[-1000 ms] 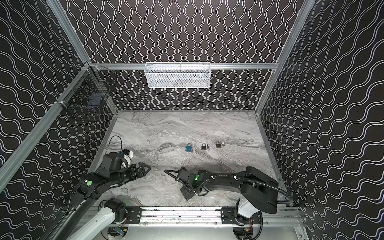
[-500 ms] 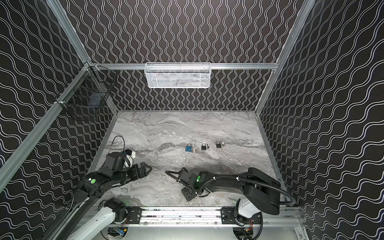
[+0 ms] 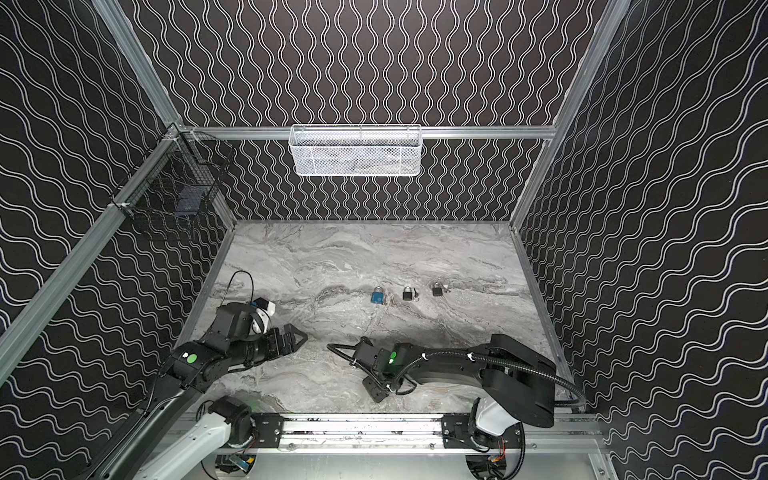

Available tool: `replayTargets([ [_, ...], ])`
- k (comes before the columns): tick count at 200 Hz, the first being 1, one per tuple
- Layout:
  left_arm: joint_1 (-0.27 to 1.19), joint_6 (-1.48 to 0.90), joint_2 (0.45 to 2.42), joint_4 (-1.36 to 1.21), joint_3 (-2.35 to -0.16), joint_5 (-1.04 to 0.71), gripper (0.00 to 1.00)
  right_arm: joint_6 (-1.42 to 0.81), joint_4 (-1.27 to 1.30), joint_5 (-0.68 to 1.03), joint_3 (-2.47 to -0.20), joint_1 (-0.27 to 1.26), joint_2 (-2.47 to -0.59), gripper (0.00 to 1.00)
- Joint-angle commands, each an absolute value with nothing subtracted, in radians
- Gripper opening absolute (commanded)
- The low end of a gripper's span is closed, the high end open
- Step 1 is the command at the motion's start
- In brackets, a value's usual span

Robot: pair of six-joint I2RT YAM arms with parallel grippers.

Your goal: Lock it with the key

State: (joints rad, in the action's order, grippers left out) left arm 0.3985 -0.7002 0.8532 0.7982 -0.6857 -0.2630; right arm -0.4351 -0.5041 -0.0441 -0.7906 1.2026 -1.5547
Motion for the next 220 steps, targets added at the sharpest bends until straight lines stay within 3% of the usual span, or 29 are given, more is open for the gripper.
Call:
replayTargets([
  [1, 0.396, -0.676, 0.852, 0.748, -0.683, -0.277, 0.99, -0.460, -0.548, -0.038, -0.781, 1.203, -1.583, 0.50],
  [115, 0.396, -0.687, 0.854, 0.639, -0.614, -0.426, 0.95, -0.454, -0.499, -0.107, -0.777, 1.204, -1.503, 0.22],
  [220, 0.399, -0.856, 0.865, 0.277, -0.449, -0.661, 0.96, -0.414, -0.498, -0.091, -0.880, 1.215, -1.383, 0.19],
])
